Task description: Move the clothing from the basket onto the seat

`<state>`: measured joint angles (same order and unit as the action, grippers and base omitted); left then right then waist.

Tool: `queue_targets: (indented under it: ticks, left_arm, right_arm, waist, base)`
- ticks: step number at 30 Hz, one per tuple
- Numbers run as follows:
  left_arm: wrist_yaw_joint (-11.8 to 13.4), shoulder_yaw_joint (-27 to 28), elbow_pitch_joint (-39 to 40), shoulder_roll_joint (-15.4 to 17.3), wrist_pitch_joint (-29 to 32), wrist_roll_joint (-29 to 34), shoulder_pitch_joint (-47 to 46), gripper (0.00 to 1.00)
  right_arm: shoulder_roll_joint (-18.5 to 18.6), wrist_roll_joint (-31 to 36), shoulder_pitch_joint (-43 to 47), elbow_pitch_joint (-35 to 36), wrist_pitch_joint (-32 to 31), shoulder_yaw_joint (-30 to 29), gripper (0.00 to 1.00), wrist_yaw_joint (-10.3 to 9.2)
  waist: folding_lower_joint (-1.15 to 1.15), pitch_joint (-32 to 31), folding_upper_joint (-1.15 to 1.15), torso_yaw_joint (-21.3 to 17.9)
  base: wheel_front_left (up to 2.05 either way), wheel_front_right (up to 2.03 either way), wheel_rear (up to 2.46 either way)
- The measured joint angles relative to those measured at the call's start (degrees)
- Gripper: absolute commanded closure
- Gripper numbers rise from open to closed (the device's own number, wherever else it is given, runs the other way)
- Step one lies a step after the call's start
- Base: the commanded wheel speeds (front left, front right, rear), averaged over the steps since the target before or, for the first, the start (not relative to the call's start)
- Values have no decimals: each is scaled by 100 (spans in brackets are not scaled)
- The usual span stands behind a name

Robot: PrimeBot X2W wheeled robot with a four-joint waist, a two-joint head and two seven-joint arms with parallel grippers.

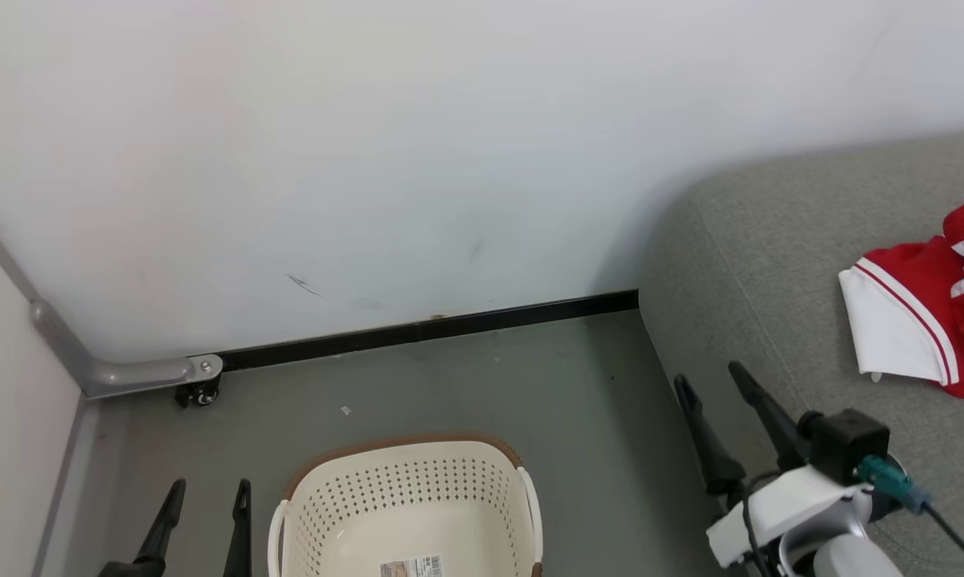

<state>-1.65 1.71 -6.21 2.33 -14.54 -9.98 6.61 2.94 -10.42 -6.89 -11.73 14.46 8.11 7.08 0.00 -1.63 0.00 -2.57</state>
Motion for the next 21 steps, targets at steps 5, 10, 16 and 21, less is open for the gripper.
queue_targets:
  ticks: [5,10,16,21]
  left_arm:
    - [54,-48,-182,-3,0,0,99,0]
    - [109,-74,-356,-3,0,0,124,0]
    - [127,-191,-446,-5,0,-69,124,0]
    - [123,-298,-490,-4,1,-250,125,0]
  right_arm:
    - [-31,345,297,76,0,32,0,0]
    - [-43,345,490,205,0,9,0,0]
    - [-48,345,794,296,0,20,0,0]
    - [-56,343,943,347,-1,26,0,0]
  waist:
    - [0,-88,0,152]
    - [0,-162,0,285]
    - [0,-236,0,410]
    - [0,-300,0,462]
  base:
    - [0,0,0]
    - [0,0,0]
    - [0,0,0]
    - [0,0,0]
